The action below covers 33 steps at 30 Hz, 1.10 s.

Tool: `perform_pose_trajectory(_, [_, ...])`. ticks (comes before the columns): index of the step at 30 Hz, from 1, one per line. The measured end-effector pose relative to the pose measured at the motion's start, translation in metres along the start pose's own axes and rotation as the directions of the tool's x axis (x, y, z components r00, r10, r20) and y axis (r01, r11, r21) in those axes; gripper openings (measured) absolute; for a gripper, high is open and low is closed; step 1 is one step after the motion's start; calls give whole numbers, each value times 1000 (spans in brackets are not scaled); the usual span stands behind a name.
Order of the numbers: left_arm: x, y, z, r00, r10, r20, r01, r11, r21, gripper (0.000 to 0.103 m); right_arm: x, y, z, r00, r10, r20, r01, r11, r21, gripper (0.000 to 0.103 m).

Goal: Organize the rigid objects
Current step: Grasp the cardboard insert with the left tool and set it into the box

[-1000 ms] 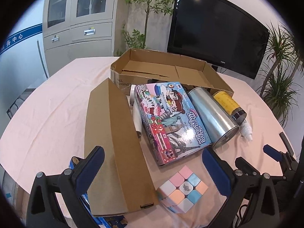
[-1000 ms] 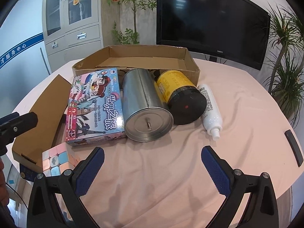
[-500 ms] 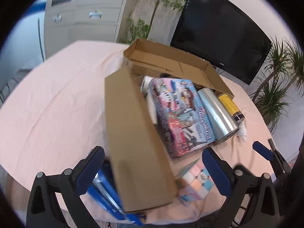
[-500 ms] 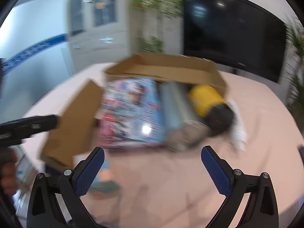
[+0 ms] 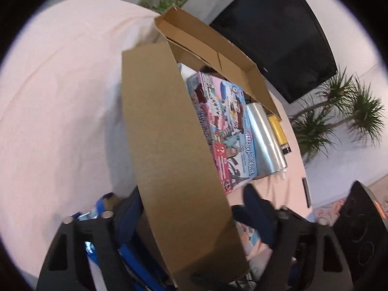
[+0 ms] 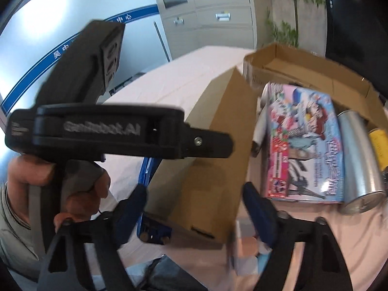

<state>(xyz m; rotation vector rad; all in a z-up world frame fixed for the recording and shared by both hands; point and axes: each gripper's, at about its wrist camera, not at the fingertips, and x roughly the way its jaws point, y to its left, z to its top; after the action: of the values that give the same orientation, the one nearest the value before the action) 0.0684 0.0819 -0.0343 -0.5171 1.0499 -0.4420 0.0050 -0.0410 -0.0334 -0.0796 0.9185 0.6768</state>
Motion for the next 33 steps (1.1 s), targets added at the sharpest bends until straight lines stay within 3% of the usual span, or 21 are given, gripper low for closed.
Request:
perform_pose_trajectory(4, [-2,-5,7,999,-55,-2,55,998,22,61,12,-7,13,999,26,-21,-25,999,48,70])
perform_pose_trajectory(10, [-29,-23,37,996,-27,89,17,994,104,61,7,-19,60,993,104,56,-109,989,103,70])
perform_pose_trajectory(15, [-51,-11,82,988,-5,152,-4,998,56,66,8,-34,126,965,239,112,-251,962,104,70])
perform_pose_trajectory(17, [-54,-5,95,985,17,174,-26,998,52,66,24,-40,152,948,302,97,-312,943,114,70])
perform_pose_trajectory(19, [-55,7,101,985,-24,173,14,998,56,66,46,-48,173,934,352,66,-358,921,152,69])
perform_pose_trajectory(20, [-50,13,102,985,-57,161,47,997,63,66,53,-49,179,937,347,41,-349,921,171,68])
perform_pose_trajectory(22, [-40,22,100,989,-66,132,57,996,71,66,61,-56,188,966,256,17,-256,956,143,69])
perform_pose_trajectory(23, [-38,25,97,990,-48,130,39,997,72,66,58,-55,187,987,160,4,-160,979,125,69])
perform_pose_trajectory(24, [-37,28,92,990,-27,139,17,997,73,66,60,-57,184,994,113,-7,-111,986,121,70])
perform_pose_trajectory(27, [-57,38,70,975,47,219,-60,997,50,66,49,-64,177,999,47,-18,-45,990,131,75])
perform_pose_trajectory(30, [-78,48,47,944,163,287,-177,984,24,73,38,-58,162,998,46,-42,-40,990,133,75])
perform_pose_trajectory(32, [-71,61,50,935,257,247,-265,964,1,74,46,-53,162,994,91,-64,-82,987,136,75])
perform_pose_trajectory(33, [-60,68,50,942,275,193,-280,960,-4,72,51,-49,156,993,93,-78,-82,988,130,74])
